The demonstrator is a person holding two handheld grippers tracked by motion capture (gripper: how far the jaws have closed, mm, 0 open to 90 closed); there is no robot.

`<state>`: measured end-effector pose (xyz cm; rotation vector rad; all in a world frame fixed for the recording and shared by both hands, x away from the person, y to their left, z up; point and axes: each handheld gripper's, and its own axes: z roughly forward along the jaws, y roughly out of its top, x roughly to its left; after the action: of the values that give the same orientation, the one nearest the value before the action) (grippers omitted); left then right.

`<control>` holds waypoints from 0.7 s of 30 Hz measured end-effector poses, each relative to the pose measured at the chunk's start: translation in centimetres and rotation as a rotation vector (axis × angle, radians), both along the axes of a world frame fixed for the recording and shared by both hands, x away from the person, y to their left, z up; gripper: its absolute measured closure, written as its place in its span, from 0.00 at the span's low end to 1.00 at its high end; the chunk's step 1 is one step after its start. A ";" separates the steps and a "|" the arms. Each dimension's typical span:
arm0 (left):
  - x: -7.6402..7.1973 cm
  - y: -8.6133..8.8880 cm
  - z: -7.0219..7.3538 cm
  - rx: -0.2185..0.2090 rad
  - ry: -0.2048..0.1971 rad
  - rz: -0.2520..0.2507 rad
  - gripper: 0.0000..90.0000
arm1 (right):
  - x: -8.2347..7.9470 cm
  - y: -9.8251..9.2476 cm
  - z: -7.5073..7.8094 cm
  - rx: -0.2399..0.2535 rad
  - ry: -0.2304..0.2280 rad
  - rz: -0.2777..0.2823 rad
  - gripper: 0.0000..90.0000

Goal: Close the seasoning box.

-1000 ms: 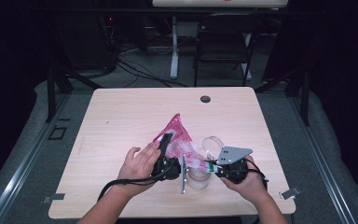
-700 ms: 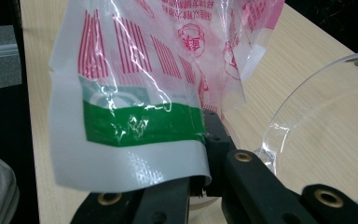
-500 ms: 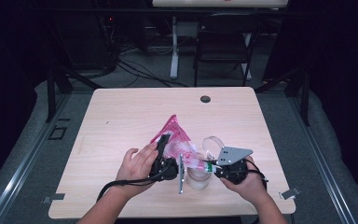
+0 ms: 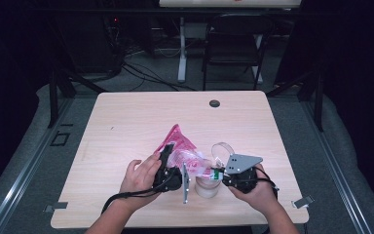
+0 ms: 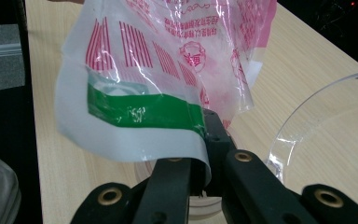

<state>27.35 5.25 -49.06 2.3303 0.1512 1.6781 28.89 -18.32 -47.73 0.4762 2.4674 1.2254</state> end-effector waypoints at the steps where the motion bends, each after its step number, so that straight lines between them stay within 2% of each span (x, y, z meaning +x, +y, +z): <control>1: 0.0 0.0 -0.2 -0.004 0.003 -0.001 0.68 | 0.0 0.0 0.0 -0.002 0.000 0.001 1.00; 7: -0.1 0.3 -0.8 -0.020 0.027 0.013 0.68 | -0.1 0.2 0.1 0.003 -0.001 0.009 1.00; 21: 0.0 1.2 -1.7 -0.123 0.109 0.051 0.69 | 0.0 1.0 0.5 0.022 -0.013 0.029 1.00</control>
<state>27.33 6.40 -50.80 2.3447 0.3285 1.5186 28.90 -17.31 -47.26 0.4380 2.4604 1.2645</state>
